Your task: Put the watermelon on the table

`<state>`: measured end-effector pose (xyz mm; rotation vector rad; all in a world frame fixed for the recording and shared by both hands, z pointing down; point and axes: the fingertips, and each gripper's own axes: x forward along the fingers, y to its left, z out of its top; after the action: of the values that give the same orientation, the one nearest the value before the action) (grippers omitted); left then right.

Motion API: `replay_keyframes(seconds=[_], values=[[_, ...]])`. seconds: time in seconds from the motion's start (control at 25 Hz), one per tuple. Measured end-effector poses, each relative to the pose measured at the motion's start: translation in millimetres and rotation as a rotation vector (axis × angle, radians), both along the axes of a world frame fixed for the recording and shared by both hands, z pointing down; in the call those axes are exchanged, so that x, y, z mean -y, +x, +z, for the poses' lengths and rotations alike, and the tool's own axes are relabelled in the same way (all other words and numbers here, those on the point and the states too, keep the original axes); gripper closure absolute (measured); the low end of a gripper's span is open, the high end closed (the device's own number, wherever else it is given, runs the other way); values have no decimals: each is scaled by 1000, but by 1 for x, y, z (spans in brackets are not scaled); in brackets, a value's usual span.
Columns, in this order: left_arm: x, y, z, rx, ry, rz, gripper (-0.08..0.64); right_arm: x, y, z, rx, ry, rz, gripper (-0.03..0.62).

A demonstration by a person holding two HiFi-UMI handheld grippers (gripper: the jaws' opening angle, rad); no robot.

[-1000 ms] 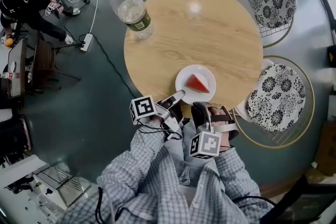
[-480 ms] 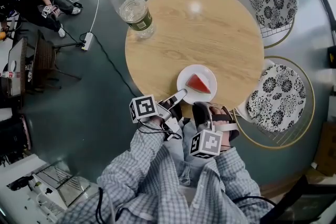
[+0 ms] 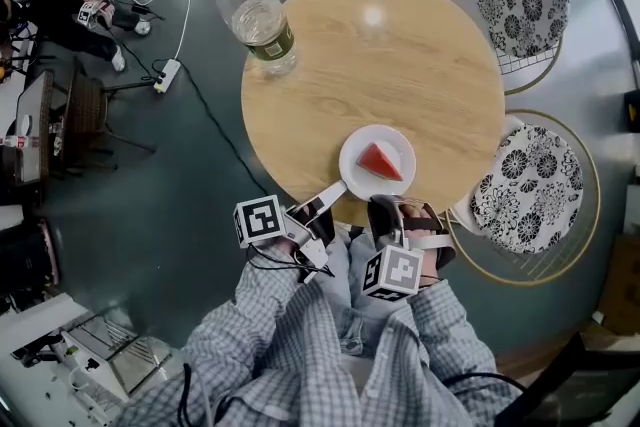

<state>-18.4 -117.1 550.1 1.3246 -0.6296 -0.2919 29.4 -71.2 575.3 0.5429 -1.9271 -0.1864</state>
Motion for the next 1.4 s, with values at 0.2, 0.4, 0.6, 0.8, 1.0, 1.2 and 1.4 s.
replay_keyframes(seconds=[0.2, 0.4, 0.6, 0.8, 1.0, 1.2, 1.4], values=[[-7, -21, -9, -16, -2, -59, 405, -2, -2, 11, -3, -31, -6, 548], [-11, -33, -17, -19, 9, -97, 405, -2, -4, 13, 49, -73, 18, 546], [-12, -39, -22, -21, 24, -103, 405, -1, -6, 13, 160, -149, 97, 536], [-14, -44, -31, -26, 48, -106, 405, 4, -3, -4, 327, -193, 248, 488], [-17, -46, -46, -66, 94, -87, 407, 16, 15, -41, 623, -204, 540, 489], [-19, -46, -67, -100, 169, -63, 450, 16, 30, -74, 908, -205, 757, 571], [-24, -49, -84, -109, 220, -30, 552, 5, 37, -104, 1089, -190, 889, 584]])
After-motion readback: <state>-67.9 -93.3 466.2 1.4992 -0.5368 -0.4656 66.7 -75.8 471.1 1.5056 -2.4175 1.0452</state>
